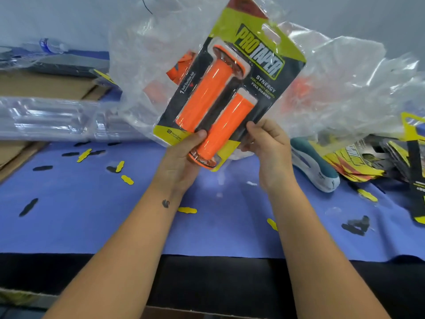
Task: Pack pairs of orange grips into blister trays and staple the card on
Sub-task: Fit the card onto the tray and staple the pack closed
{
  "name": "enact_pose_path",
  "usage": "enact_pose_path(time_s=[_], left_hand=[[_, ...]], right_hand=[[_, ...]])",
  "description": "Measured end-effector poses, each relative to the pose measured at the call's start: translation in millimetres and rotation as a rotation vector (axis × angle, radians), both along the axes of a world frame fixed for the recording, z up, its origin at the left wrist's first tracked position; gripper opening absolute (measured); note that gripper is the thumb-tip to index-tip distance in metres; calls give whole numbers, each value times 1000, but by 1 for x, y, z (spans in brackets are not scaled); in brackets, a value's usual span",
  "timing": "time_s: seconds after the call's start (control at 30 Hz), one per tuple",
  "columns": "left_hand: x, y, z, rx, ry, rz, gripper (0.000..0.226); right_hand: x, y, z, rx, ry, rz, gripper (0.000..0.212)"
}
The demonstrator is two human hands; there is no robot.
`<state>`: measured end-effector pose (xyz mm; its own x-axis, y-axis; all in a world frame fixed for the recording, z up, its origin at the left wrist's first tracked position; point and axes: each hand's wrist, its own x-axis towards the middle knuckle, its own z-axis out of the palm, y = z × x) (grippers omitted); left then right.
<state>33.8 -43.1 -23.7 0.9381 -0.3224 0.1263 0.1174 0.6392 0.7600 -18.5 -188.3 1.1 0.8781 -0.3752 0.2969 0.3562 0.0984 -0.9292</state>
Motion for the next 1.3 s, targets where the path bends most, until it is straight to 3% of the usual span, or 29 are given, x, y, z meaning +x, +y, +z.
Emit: enact_pose_path(time_s=[0.13,0.23,0.3,0.37,0.5,0.57,0.7,0.8,0.9,1.0,1.1,1.23,1.3], left_hand=[[2,3,-1,-16,39,-22,20],[1,6,2,-94,56,-51,22],[1,6,2,-98,79,-42,17],[2,2,1,-6,146,22,7],[6,-7,-2,171,278,143,14],[8,-9,-4,180,298,200,11],[11,-9,-7,181,320,284,8],[12,-5,-6,172,340,298,6],[14,-3,-5,178,362,286,6],[15,-2,-7,195,365,281,7],[16,-2,-9,206,365,279,8],[20,-2,-10,202,372,271,12],[25,-5,-8,196,406,267,9]], right_hand=[[-1,3,-3,-185,-80,-111,13],[3,-11,-5,-148,-43,-178,52],[6,-21,-8,-151,22,-162,58],[10,-27,-14,-198,92,-132,56],[10,-24,-21,-350,213,-189,54],[6,-23,-21,-484,240,-344,43],[-1,-27,-12,-859,282,-858,24],[-6,-42,-3,-1055,573,-945,34],[-10,-64,8,-1006,775,-843,43],[-20,-73,15,-1035,909,-612,8],[-25,-73,20,-1137,1005,-402,21],[-24,-58,31,-1130,889,-9,30],[-20,-46,31,-893,757,136,27]])
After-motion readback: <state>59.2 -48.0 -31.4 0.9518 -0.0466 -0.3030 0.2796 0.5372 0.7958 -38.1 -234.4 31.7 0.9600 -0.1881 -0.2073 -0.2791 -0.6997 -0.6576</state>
